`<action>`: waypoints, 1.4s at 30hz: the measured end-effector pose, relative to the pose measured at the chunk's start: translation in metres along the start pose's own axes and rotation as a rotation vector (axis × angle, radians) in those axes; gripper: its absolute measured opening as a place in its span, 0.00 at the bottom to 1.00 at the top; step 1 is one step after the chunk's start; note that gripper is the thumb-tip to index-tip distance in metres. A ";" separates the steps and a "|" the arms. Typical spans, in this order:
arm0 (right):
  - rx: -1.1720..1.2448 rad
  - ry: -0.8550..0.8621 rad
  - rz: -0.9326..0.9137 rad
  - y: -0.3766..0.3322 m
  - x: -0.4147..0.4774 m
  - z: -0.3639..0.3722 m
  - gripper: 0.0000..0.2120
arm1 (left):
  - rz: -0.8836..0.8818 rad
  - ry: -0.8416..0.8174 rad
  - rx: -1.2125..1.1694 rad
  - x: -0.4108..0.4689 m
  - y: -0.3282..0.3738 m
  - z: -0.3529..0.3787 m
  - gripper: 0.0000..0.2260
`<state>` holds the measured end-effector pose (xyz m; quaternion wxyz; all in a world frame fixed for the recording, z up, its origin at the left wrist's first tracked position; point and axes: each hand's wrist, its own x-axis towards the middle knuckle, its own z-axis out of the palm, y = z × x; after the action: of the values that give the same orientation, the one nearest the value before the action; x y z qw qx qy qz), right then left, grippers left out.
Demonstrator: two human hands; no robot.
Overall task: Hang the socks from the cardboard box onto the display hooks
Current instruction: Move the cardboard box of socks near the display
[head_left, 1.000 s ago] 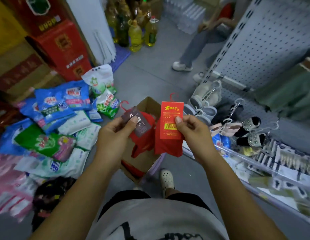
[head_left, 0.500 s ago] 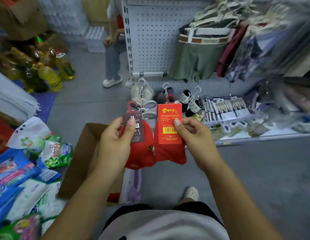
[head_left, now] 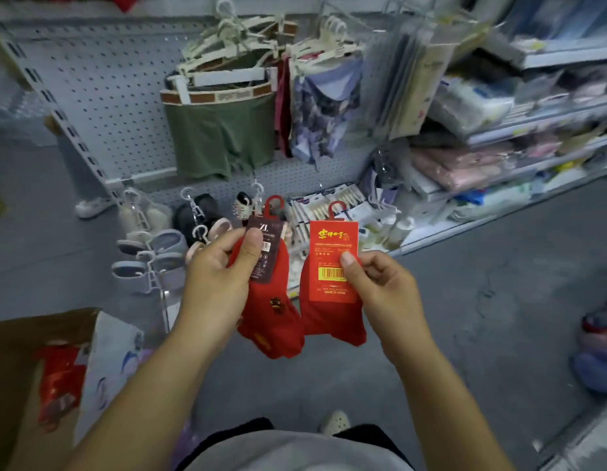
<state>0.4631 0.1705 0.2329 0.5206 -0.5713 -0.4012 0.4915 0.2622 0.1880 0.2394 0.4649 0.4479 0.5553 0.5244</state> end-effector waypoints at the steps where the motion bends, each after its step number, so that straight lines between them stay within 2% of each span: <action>1: 0.001 0.038 -0.007 -0.002 0.007 -0.023 0.09 | 0.014 -0.011 -0.023 0.005 0.002 0.022 0.10; 5: -0.013 0.136 -0.063 -0.017 0.036 -0.093 0.08 | 0.055 -0.072 -0.059 0.021 0.010 0.112 0.10; 10: -0.008 0.111 -0.111 -0.031 0.065 -0.129 0.09 | 0.068 -0.150 -0.084 0.039 0.017 0.207 0.08; 15: 0.109 0.107 -0.060 -0.039 0.099 -0.158 0.09 | 0.107 -0.077 0.032 0.056 0.018 0.266 0.11; 18: 0.116 0.128 -0.028 -0.039 0.128 -0.169 0.09 | 0.043 -0.172 0.029 0.073 0.011 0.295 0.13; 20: 0.124 0.120 0.014 -0.038 0.149 -0.175 0.09 | -0.048 -0.247 -0.012 0.089 0.008 0.313 0.21; 21: 0.128 0.106 0.032 -0.039 0.161 -0.178 0.08 | -0.092 -0.269 -0.022 0.097 0.008 0.322 0.24; 23: 0.133 0.070 0.050 -0.044 0.184 -0.183 0.10 | -0.225 -0.308 -0.116 0.117 0.015 0.334 0.23; 24: 0.137 0.058 0.046 -0.047 0.196 -0.185 0.11 | -0.309 -0.379 -0.218 0.128 0.020 0.340 0.24; 26: 0.125 0.056 0.024 -0.056 0.221 -0.188 0.13 | -0.409 -0.523 -0.364 0.151 0.031 0.350 0.32; 29: 0.115 0.038 -0.003 -0.075 0.261 -0.192 0.14 | -0.382 -0.543 -0.396 0.196 0.047 0.365 0.36; 33: 0.075 0.025 -0.047 -0.097 0.309 -0.191 0.11 | -0.430 -0.540 -0.423 0.258 0.056 0.373 0.29; 36: 0.020 0.100 -0.099 -0.100 0.345 -0.184 0.11 | -0.432 -0.523 -0.468 0.298 0.058 0.374 0.28; 38: 0.013 0.076 -0.098 -0.100 0.364 -0.175 0.14 | -0.419 -0.507 -0.459 0.317 0.062 0.375 0.27; 42: 0.030 0.040 -0.136 -0.100 0.393 -0.166 0.11 | -0.405 -0.491 -0.457 0.341 0.068 0.373 0.27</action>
<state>0.7072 0.5322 0.2714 0.5691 -0.5448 -0.4211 0.4495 0.5744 0.5888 0.2851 0.7658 0.3263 0.3737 0.4093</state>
